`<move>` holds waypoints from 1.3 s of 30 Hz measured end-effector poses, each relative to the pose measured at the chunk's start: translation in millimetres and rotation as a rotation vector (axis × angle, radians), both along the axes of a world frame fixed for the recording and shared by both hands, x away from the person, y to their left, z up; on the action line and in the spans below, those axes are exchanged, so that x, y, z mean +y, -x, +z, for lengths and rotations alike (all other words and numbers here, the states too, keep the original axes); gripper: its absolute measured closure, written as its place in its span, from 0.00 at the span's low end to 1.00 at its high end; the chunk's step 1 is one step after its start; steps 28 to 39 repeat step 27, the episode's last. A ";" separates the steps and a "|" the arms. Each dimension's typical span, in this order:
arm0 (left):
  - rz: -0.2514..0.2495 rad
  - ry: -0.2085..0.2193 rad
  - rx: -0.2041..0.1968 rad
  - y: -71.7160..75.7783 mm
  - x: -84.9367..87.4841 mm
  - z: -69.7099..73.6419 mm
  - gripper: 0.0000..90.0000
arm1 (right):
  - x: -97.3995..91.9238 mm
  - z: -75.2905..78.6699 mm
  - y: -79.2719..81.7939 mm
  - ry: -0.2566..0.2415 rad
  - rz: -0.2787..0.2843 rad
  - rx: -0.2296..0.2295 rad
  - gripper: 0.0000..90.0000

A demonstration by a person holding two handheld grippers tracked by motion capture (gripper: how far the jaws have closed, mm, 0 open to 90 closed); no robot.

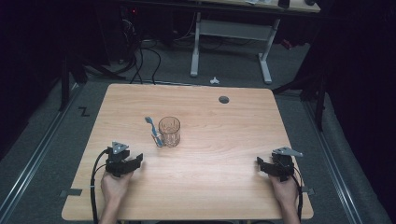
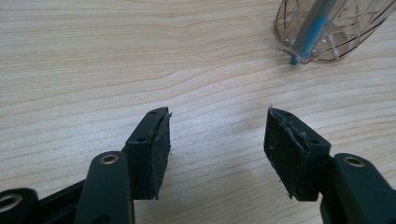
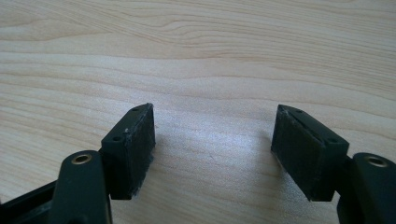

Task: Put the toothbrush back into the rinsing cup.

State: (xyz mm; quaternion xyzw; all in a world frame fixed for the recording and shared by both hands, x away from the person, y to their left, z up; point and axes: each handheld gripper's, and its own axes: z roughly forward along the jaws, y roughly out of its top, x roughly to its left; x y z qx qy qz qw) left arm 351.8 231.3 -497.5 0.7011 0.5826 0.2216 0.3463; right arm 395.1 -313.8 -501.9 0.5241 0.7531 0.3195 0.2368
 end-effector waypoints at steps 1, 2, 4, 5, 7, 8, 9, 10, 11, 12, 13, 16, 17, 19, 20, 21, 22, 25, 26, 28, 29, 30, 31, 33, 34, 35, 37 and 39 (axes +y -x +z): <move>0.002 -0.017 0.001 -0.6 -1.1 -1.3 0.45 | 0.0 0.0 0.0 0.000 0.000 0.000 0.34; 0.001 -0.029 0.000 -1.1 -2.0 -2.2 0.45 | 0.0 0.0 0.0 0.000 0.000 0.000 0.34; 0.001 -0.050 -0.002 -2.1 -3.7 -4.0 0.45 | 0.0 0.0 0.0 0.000 -0.001 0.000 0.34; 0.002 -0.058 -0.002 -2.5 -4.5 -4.9 0.45 | 0.0 0.0 0.0 0.000 0.000 0.000 0.34; 0.004 -0.075 -0.003 -3.1 -5.9 -6.8 0.44 | 0.0 0.0 0.0 0.000 0.000 0.000 0.34; 0.007 -0.075 -0.008 -3.0 -6.3 -8.2 0.44 | 0.0 0.0 0.0 0.000 0.000 0.000 0.34; 0.011 -0.074 -0.022 -2.2 -6.4 -9.6 0.44 | 0.0 0.0 0.0 0.000 0.000 0.000 0.34; 0.013 -0.076 -0.028 -1.8 -6.0 -10.2 0.44 | 0.0 0.0 0.0 0.000 0.000 0.000 0.34; 0.019 -0.075 -0.031 -1.8 -5.9 -10.5 0.44 | 0.0 0.0 0.0 0.000 -0.001 0.000 0.34; 0.022 -0.075 -0.031 -2.0 -5.7 -10.5 0.44 | 0.0 0.0 0.0 0.000 0.000 0.000 0.34; 0.024 -0.078 -0.030 -2.2 -5.8 -10.5 0.44 | 0.0 0.0 0.0 0.000 0.000 0.000 0.34; 0.025 -0.082 -0.031 -2.5 -6.2 -10.6 0.44 | 0.0 0.0 0.0 0.000 0.000 0.000 0.34; 0.027 -0.084 -0.029 -2.5 -6.1 -10.6 0.43 | 0.0 0.0 0.0 0.000 0.000 0.000 0.34; 0.034 -0.084 -0.028 -2.7 -6.0 -10.7 0.42 | 0.0 0.0 0.0 0.000 0.000 0.000 0.34; 0.035 -0.083 -0.028 -2.7 -5.9 -10.7 0.41 | 0.0 0.0 0.0 0.000 0.000 0.000 0.34; 0.035 -0.083 -0.027 -2.8 -5.9 -10.8 0.41 | 0.0 0.0 0.0 0.000 0.000 0.000 0.34; 0.036 -0.083 -0.026 -2.8 -5.8 -10.8 0.40 | 0.0 0.0 0.0 0.000 0.000 0.000 0.34; 0.034 -0.081 -0.026 -2.9 -5.8 -10.8 0.39 | 0.0 0.0 0.0 0.000 0.000 0.000 0.34; 0.034 -0.081 -0.026 -2.9 -5.8 -10.8 0.39 | 0.0 -0.1 0.0 0.000 0.000 0.000 0.34; 0.034 -0.081 -0.025 -2.8 -5.9 -10.8 0.39 | 0.0 0.0 0.0 0.000 0.000 0.000 0.34; 0.034 -0.081 -0.025 -2.8 -5.9 -10.8 0.39 | 0.0 0.0 0.0 0.000 0.000 0.000 0.34; 0.034 -0.081 -0.025 -2.8 -5.9 -10.8 0.39 | 0.0 0.0 0.0 0.000 0.000 0.000 0.34; 0.034 -0.081 -0.025 -2.8 -5.9 -10.8 0.39 | 0.0 0.0 0.0 0.000 0.000 0.000 0.34; 0.034 -0.081 -0.025 -2.8 -5.9 -10.8 0.39 | 0.0 0.0 0.0 0.000 0.000 0.000 0.34; 0.034 -0.081 -0.025 -2.8 -5.9 -10.8 0.39 | 0.0 0.0 0.0 0.000 0.000 0.000 0.34; 0.034 -0.081 -0.025 -2.8 -5.9 -10.8 0.39 | 0.0 0.0 0.0 0.000 0.000 0.000 0.34; 0.034 -0.081 -0.025 -2.8 -5.9 -10.8 0.39 | 0.0 0.0 0.0 0.000 0.000 0.000 0.34; 0.034 -0.081 -0.025 -2.8 -5.9 -10.8 0.39 | 0.0 0.0 0.0 0.000 0.000 0.000 0.34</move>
